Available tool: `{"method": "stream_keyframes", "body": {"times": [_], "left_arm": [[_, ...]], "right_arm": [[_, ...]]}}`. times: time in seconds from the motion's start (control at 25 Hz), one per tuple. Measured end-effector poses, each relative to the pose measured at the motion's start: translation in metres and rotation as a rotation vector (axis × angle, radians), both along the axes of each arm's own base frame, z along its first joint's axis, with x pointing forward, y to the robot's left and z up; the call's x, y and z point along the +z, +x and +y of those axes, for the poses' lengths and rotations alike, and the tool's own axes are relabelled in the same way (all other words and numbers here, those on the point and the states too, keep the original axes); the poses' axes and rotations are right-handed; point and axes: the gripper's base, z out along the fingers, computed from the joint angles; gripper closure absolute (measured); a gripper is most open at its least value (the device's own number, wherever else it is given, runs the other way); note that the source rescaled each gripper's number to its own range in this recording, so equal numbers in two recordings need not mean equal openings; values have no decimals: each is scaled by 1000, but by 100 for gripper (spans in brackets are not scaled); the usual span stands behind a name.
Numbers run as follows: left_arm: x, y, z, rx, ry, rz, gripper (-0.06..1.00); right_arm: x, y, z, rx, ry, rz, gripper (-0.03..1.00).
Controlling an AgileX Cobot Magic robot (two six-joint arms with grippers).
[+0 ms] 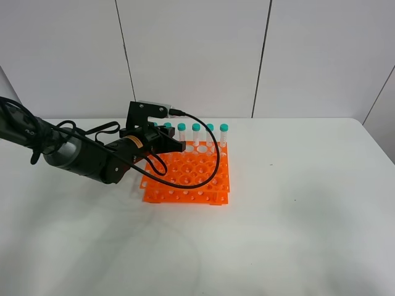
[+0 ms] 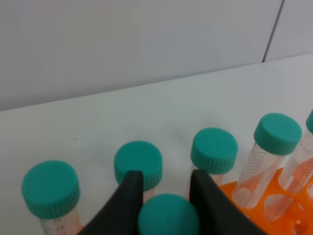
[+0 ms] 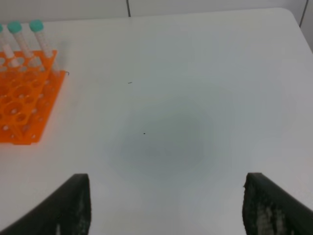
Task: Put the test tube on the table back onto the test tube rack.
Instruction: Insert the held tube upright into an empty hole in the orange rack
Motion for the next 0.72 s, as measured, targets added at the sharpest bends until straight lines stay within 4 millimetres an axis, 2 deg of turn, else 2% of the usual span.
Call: {"method": "stream_keyframes", "body": {"times": [0.72], "left_arm": [[0,0,0,-1,2,5,93]], "right_arm": [[0,0,0,0,0,0,24]]}}
